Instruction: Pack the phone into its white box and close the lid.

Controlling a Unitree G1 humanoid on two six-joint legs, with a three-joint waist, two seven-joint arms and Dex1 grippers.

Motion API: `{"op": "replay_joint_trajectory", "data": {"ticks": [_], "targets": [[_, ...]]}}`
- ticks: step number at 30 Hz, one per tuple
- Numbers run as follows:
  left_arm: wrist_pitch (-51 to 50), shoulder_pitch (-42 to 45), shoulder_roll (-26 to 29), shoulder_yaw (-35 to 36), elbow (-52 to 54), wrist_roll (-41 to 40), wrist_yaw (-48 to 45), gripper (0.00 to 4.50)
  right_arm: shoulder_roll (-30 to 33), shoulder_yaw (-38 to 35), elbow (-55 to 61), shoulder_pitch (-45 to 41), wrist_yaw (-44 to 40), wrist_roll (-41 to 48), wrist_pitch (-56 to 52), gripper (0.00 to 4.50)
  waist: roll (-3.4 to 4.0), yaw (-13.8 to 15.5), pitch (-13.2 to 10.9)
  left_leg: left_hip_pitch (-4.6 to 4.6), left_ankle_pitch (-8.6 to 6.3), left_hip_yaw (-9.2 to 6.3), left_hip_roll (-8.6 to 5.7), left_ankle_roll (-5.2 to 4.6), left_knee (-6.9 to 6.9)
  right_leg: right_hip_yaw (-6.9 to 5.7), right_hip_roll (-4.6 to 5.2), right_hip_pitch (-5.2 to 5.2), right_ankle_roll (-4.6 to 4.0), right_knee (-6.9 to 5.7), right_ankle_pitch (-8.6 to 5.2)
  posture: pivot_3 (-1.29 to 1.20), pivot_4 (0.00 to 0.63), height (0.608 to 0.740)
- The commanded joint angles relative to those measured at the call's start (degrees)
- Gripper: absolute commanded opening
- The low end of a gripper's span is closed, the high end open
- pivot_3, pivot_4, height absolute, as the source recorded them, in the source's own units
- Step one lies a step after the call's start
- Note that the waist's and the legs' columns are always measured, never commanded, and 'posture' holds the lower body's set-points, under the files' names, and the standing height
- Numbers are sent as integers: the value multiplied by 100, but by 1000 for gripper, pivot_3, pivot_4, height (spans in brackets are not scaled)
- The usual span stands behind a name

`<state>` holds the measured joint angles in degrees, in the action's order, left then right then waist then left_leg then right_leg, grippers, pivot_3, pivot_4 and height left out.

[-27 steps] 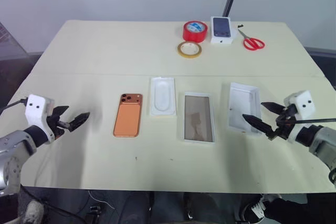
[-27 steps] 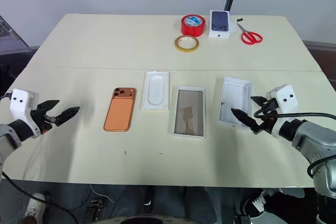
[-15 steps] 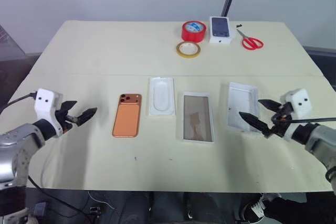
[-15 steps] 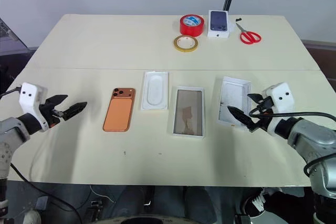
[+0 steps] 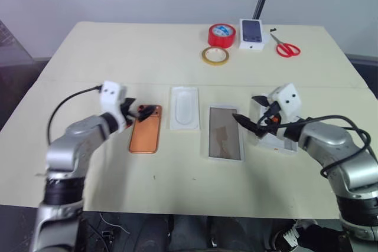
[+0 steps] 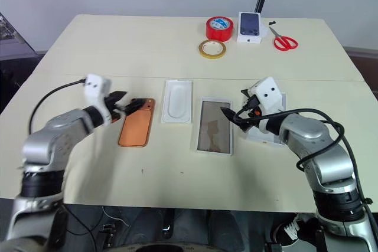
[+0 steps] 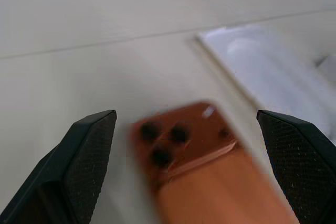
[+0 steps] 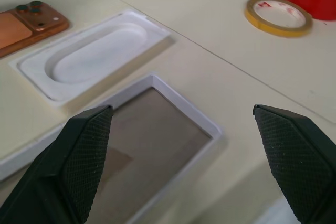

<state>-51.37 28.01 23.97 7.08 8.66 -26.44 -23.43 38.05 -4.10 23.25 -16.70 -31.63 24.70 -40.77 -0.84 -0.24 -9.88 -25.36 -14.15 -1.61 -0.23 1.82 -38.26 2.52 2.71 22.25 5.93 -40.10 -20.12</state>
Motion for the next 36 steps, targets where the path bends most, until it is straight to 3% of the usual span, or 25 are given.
{"op": "replay_joint_trajectory", "data": {"ticks": [1,9,21,25,31,36], "targets": [[-1007,709,-350,46,-215,-17,702,4500,-86,37,172,-91,55,-65,80,4472,-1,-33,1,0,0,-1,2,0,0,0,-2,0,0,0,0,0,150,709],[-2601,1758,-1035,498,-1149,-141,1275,4500,-172,-34,535,234,243,-86,4,4472,-1,-66,1,0,3,-1,5,5,3,1,-5,7,0,-4,0,0,150,709],[-3298,2093,-1624,817,-1510,-188,1323,4500,57,-97,908,500,57,37,-210,4472,-1,-41,1,1,20,0,0,34,1,2,-3,3,0,-2,0,0,150,709],[-3289,2103,-1683,955,-1574,-142,1393,3197,399,162,1238,639,-304,75,-406,4500,-2,-38,1,1,20,0,0,35,2,2,-3,3,0,-2,0,0,150,709],[-3246,2099,-1755,1081,-1623,-83,1509,37,996,577,1696,741,-796,196,-831,4500,-4,-35,0,1,20,-1,0,33,1,2,-3,2,0,-2,0,0,150,709],[-3202,2115,-1839,1273,-1656,-89,1599,37,1260,1216,1838,709,-999,72,-946,4500,-6,-39,1,1,16,-3,0,27,1,2,-1,1,0,-1,-1,0,150,709]]}}
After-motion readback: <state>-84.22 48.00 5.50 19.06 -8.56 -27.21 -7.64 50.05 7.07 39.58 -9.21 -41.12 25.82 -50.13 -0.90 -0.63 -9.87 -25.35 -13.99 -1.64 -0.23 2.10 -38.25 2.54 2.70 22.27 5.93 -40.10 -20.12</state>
